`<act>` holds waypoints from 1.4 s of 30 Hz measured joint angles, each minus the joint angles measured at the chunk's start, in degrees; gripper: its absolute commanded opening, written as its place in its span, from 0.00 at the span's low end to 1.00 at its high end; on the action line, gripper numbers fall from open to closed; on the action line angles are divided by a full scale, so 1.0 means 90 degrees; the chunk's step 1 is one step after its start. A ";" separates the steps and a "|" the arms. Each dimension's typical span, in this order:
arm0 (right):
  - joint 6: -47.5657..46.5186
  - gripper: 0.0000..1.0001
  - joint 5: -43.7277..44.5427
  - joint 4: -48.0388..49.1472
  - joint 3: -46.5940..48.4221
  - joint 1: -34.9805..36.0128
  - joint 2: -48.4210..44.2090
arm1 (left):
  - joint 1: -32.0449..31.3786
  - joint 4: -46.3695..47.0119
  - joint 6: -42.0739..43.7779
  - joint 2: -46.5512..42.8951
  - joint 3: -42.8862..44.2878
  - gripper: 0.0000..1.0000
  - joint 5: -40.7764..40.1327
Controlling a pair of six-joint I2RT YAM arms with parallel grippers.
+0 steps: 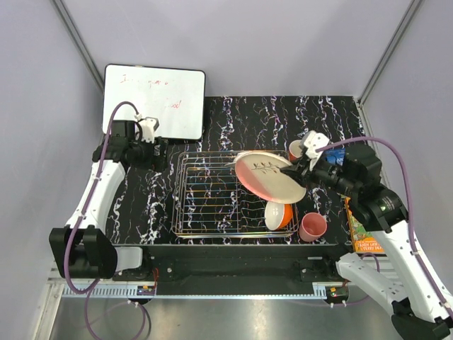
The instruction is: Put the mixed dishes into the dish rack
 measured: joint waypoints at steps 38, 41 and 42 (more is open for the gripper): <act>-0.3604 0.00 0.3283 -0.0401 0.0277 0.3412 0.2081 | 0.0000 -0.0168 0.0068 0.0117 0.0019 0.99 -0.0481; -0.3650 0.00 0.3293 -0.0323 0.0282 0.3417 0.2188 | 0.0000 -0.0151 0.0070 0.0117 0.0010 0.99 -0.0481; -0.3667 0.00 0.3296 -0.0299 0.0282 0.3417 0.2212 | 0.0000 -0.0148 0.0070 0.0117 0.0005 0.99 -0.0481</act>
